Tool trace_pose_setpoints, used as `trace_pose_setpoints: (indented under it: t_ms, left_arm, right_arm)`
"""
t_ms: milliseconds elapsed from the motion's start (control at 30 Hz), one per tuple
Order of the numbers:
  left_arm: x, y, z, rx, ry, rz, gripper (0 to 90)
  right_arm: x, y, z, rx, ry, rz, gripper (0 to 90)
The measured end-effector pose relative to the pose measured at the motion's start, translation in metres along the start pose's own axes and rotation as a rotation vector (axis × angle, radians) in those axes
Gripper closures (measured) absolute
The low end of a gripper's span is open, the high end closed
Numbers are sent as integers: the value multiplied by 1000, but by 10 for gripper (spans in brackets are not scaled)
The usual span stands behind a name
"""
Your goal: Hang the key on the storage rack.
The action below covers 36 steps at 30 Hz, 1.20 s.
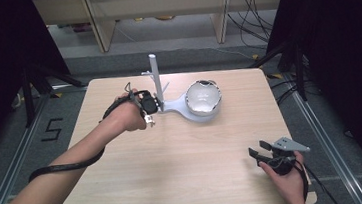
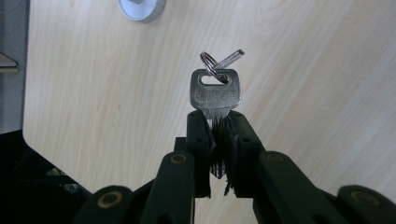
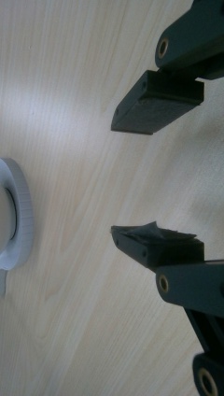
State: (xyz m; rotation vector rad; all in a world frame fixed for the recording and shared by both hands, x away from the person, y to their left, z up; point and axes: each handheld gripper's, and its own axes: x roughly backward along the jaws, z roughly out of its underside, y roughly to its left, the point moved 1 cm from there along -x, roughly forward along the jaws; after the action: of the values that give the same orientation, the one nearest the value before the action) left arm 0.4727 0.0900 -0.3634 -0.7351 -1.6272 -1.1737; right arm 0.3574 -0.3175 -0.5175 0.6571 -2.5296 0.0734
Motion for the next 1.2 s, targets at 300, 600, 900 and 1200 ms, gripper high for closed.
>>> trace_pose_setpoints:
  t_ms: [300, 600, 900, 1200]
  left_arm:
    - [2, 19, 6, 26, 17, -44, 806]
    - [7, 29, 6, 31, 25, -77, 806]
    - [11, 40, 7, 48, 16, -98, 806]
    - [17, 50, 5, 52, 18, -123, 806]
  right_arm:
    - [0, 0, 0, 10, 2, 6, 433]
    - [-1, 0, 0, 6, -6, 6, 433]
    - [0, 0, 0, 8, 0, 5, 433]
    - [-1, 1, 0, -17, 0, -5, 434]
